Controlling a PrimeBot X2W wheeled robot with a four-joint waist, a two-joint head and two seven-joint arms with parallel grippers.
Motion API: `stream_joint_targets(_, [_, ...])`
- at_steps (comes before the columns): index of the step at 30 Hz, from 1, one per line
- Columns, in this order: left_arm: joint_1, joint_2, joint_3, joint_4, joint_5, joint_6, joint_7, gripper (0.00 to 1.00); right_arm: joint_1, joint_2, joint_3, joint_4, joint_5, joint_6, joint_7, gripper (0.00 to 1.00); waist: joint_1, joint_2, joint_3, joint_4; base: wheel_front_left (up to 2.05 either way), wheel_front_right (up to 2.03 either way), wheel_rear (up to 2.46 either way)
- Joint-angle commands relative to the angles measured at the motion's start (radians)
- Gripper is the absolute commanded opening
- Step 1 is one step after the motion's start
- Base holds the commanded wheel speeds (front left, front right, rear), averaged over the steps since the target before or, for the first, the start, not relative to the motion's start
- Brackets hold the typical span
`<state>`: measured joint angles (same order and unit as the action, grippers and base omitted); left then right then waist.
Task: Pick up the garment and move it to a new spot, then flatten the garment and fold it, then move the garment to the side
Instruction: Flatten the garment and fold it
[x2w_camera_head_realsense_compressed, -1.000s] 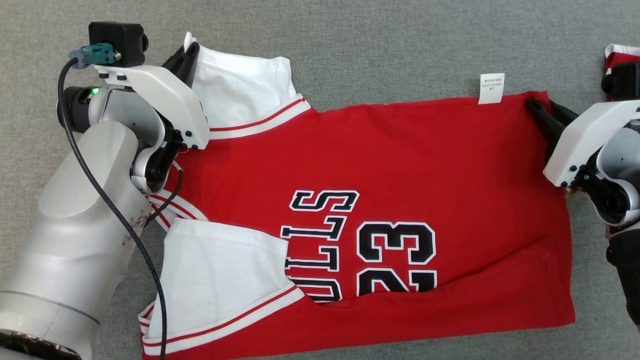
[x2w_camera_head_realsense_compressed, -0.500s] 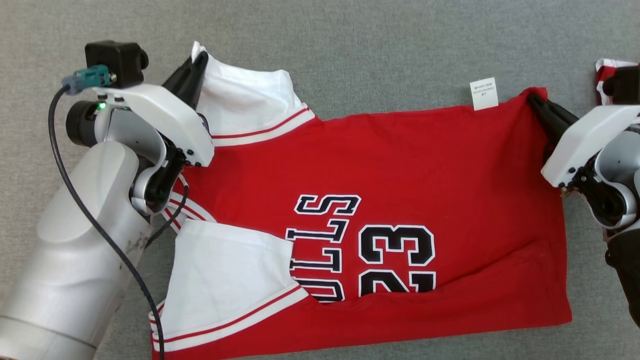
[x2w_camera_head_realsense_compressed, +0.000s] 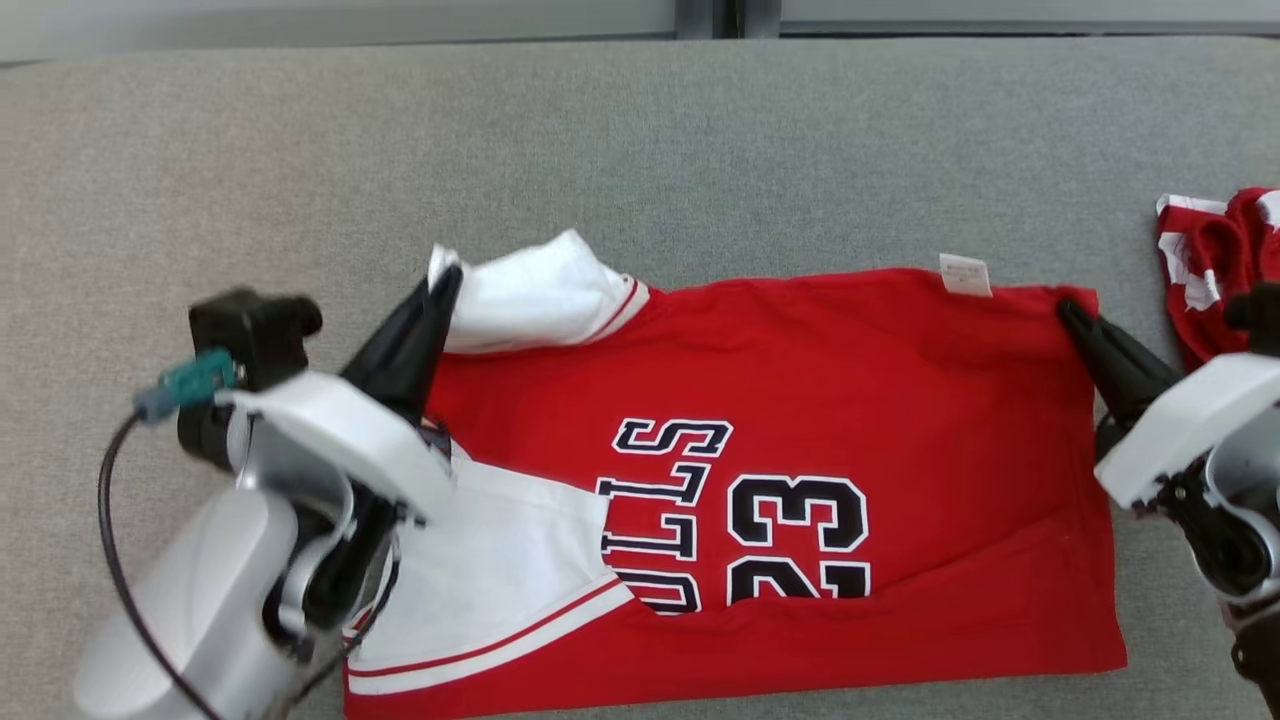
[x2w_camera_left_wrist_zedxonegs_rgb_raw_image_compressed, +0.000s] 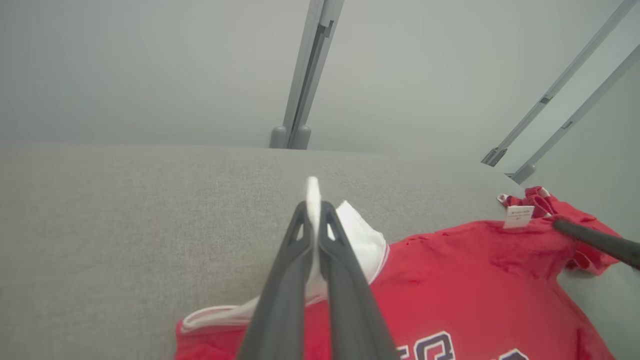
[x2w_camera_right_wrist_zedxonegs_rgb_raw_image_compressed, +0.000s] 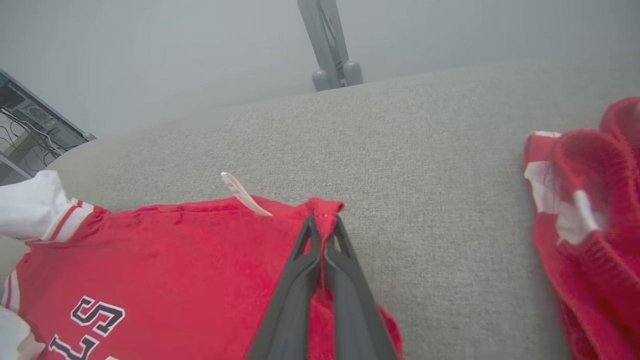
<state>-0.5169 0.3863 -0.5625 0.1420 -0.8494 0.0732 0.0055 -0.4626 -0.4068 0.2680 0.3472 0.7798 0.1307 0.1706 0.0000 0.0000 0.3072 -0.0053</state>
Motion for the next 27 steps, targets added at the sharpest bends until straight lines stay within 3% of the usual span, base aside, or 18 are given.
stream_joint_targets(1, [0.031,0.017,0.003,-0.029,0.000,0.014,-0.001,0.00,0.026,-0.010,-0.004,-0.017,0.009,0.000,-0.008,0.00,0.0000,0.0000,-0.016,-0.001,0.00,0.00,0.00])
stream_joint_targets(8, [0.258,0.084,0.013,-0.245,-0.018,0.104,-0.010,0.00,0.176,-0.029,-0.002,-0.135,0.039,0.000,-0.017,0.00,0.0000,0.0000,-0.058,-0.009,0.00,0.00,0.00])
stream_joint_targets(15, [0.439,0.096,0.000,-0.366,-0.051,0.168,-0.022,0.00,0.314,-0.068,0.008,-0.208,0.075,0.000,-0.020,0.00,0.0000,0.0000,-0.096,-0.006,0.00,0.00,0.00])
stream_joint_targets(21, [0.527,0.092,-0.004,-0.353,-0.072,0.190,-0.038,0.00,0.357,-0.084,0.008,-0.184,0.069,0.000,-0.029,0.00,0.0000,0.0000,-0.109,-0.009,0.00,0.00,0.00])
stream_joint_targets(27, [0.552,0.081,-0.003,-0.310,-0.091,0.183,-0.052,0.00,0.359,-0.094,0.022,-0.152,0.087,0.000,-0.044,0.00,0.0000,0.0000,-0.108,-0.008,0.00,0.00,0.00])
